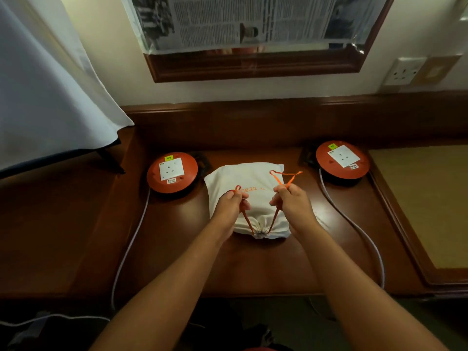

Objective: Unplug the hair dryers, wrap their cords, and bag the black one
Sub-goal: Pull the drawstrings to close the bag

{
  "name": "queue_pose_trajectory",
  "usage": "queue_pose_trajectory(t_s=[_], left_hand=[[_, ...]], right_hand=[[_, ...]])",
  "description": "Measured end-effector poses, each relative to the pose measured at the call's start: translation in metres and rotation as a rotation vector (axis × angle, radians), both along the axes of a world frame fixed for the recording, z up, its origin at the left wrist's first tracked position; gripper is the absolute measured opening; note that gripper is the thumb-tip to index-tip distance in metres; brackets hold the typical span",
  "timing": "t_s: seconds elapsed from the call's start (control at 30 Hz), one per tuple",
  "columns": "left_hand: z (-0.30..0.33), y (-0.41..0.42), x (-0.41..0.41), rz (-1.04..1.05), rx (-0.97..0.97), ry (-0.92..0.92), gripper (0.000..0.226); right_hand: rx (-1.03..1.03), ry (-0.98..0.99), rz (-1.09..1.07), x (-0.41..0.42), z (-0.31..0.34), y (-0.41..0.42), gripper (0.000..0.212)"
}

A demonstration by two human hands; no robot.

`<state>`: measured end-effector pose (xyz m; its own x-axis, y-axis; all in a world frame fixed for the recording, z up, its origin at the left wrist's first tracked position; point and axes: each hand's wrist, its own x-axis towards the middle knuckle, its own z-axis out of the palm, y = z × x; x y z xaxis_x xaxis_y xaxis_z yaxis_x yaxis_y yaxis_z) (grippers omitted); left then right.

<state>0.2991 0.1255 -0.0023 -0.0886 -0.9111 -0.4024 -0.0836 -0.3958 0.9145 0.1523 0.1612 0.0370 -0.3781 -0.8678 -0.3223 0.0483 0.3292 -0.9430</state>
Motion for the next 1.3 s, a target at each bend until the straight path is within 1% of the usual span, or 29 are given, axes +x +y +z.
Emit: queue_pose_trajectory(t_s=[0.1, 0.23, 0.33, 0.4, 0.47, 0.53, 0.63, 0.73, 0.83, 0.93, 0.97, 1.0, 1.03, 1.1, 1.13, 1.2, 1.3], left_hand=[[0.016, -0.020, -0.001, -0.022, -0.012, -0.016, 0.029], [0.031, -0.054, -0.001, -0.044, -0.012, -0.010, 0.026], [0.034, -0.084, -0.001, -0.054, 0.059, 0.029, 0.026], [0.034, -0.105, -0.001, -0.052, 0.123, 0.067, 0.028], [0.029, -0.127, -0.002, -0.038, 0.180, 0.117, 0.032], [0.020, -0.148, -0.002, -0.004, 0.237, 0.154, 0.040], [0.003, -0.174, -0.004, 0.044, 0.304, 0.187, 0.047], [-0.017, -0.196, -0.005, 0.054, 0.371, 0.181, 0.052], [-0.035, -0.210, -0.008, 0.035, 0.384, 0.110, 0.056], [-0.051, -0.216, -0.008, -0.024, 0.352, -0.066, 0.063], [-0.053, -0.217, -0.008, -0.047, 0.341, -0.125, 0.063], [-0.056, -0.218, -0.006, -0.070, 0.322, -0.176, 0.061], [-0.059, -0.218, -0.004, -0.090, 0.299, -0.218, 0.053], [-0.062, -0.217, 0.000, -0.072, 0.257, -0.275, 0.032], [-0.064, -0.215, 0.004, -0.052, 0.231, -0.292, 0.030], [-0.068, -0.208, 0.013, -0.040, 0.189, -0.341, 0.024], [-0.071, -0.190, 0.028, -0.014, 0.151, -0.355, 0.027]], right_hand=[[-0.001, 0.049, 0.077, 0.000, 0.015, -0.026, 0.019], [0.031, 0.046, 0.156, -0.002, 0.031, -0.063, 0.018], [0.088, 0.036, 0.191, -0.003, 0.030, -0.095, 0.019], [0.148, -0.022, 0.192, -0.004, 0.027, -0.118, 0.017], [0.198, -0.077, 0.196, -0.006, 0.021, -0.141, 0.018], [0.232, -0.113, 0.187, -0.009, 0.012, -0.162, 0.025], [0.279, -0.116, 0.183, -0.011, -0.005, -0.191, 0.035], [0.340, -0.119, 0.182, -0.011, -0.023, -0.214, 0.038], [0.382, -0.082, 0.221, -0.012, -0.042, -0.229, 0.040], [0.398, 0.107, 0.264, -0.017, -0.057, -0.237, 0.042], [0.402, 0.190, 0.270, -0.019, -0.060, -0.238, 0.047], [0.394, 0.266, 0.277, -0.022, -0.064, -0.238, 0.050], [0.375, 0.329, 0.289, -0.024, -0.065, -0.236, 0.050], [0.330, 0.419, 0.295, -0.029, -0.067, -0.231, 0.043], [0.311, 0.451, 0.287, -0.033, -0.070, -0.227, 0.040], [0.292, 0.484, 0.256, -0.042, -0.075, -0.216, 0.036], [0.245, 0.415, 0.178, -0.055, -0.083, -0.193, 0.032]])
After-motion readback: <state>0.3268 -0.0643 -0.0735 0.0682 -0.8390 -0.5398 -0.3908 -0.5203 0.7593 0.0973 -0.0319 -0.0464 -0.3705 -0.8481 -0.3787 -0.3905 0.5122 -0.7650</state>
